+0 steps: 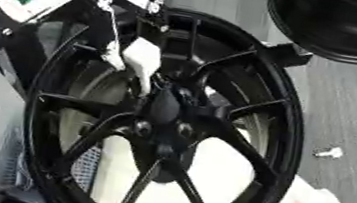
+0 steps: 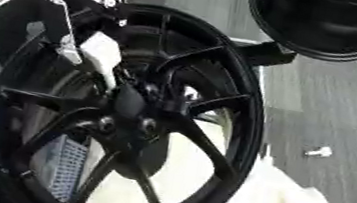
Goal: Pull the pin out of the wheel hub.
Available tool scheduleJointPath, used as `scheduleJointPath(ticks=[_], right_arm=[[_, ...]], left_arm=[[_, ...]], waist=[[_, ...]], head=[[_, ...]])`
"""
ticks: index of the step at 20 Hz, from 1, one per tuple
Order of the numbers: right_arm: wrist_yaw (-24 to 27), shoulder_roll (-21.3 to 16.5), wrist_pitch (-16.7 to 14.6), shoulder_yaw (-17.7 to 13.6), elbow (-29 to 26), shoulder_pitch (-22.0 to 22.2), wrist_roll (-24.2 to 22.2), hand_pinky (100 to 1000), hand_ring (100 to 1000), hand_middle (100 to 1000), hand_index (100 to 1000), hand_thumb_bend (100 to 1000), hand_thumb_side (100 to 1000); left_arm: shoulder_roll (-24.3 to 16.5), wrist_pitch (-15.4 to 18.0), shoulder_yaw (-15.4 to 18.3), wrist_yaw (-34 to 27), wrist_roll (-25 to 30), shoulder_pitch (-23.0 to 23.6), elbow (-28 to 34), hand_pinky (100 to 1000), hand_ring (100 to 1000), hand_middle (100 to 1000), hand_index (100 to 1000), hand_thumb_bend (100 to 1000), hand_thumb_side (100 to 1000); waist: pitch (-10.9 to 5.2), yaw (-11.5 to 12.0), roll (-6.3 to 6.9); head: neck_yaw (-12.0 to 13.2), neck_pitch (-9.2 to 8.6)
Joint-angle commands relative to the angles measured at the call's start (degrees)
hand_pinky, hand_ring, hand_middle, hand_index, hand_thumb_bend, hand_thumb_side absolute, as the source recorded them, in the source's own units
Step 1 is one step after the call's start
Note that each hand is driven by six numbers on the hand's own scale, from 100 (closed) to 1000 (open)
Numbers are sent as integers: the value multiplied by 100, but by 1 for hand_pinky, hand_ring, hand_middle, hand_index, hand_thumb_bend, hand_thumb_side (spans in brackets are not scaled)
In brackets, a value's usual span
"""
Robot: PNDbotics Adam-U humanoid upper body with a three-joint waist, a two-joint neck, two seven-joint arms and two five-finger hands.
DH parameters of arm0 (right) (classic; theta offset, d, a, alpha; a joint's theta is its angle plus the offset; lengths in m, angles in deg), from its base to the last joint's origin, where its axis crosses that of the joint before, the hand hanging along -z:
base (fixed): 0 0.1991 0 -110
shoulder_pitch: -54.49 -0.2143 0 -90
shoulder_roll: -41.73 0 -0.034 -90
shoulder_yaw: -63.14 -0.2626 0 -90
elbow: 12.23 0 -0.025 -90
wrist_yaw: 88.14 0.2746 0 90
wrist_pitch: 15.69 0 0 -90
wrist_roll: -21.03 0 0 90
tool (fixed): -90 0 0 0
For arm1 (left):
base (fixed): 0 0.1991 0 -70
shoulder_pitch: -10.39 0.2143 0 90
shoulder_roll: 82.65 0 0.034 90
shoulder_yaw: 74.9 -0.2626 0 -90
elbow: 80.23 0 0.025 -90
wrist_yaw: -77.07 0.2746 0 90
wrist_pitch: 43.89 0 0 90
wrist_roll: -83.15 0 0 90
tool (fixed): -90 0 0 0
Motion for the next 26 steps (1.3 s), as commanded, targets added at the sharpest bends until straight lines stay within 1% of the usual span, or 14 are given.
scheduleJointPath(ticks=[1,4,7,14,17,20,24,26], right_arm=[[-10,-135,9,-95,26,-71,44,879,817,735,797,100,623],[-30,-139,7,-93,39,-72,54,879,818,736,798,100,623],[-44,-142,2,-94,44,-71,60,879,818,736,798,100,623],[-45,-161,-3,-112,46,-54,84,879,818,736,798,100,624],[-51,-174,-3,-125,49,-38,96,879,817,735,797,100,623],[-45,-179,-8,-123,44,-35,100,879,818,737,799,100,625],[-58,-249,4,-165,49,36,132,879,818,736,798,100,623],[-63,-299,11,-201,51,98,164,879,818,736,798,100,621]], left_arm=[[-89,-155,159,35,-2,-145,45,643,540,377,509,526,100],[-146,-272,278,143,-2,-187,101,641,534,361,493,560,100],[-230,-334,465,231,-2,-229,172,641,531,349,480,575,100],[-535,-406,1093,269,-31,-346,418,647,529,334,465,608,100],[-660,-455,1361,237,-141,-353,512,644,523,323,454,617,100],[-815,-468,1546,169,-250,-309,574,643,521,320,453,626,100],[-1141,-545,2048,6,-522,-227,446,650,525,319,456,618,100],[-1365,-635,2323,5,-684,-165,229,656,529,322,462,602,100]], waist=[[-101,6,-23],[-108,11,-20],[-117,18,-15],[-141,53,-9],[-151,76,-4],[-155,79,-8],[-163,127,2],[-167,167,13]], head=[[30,31],[20,31],[8,31],[-54,31],[-89,31],[-119,31],[-204,31],[-271,31]])
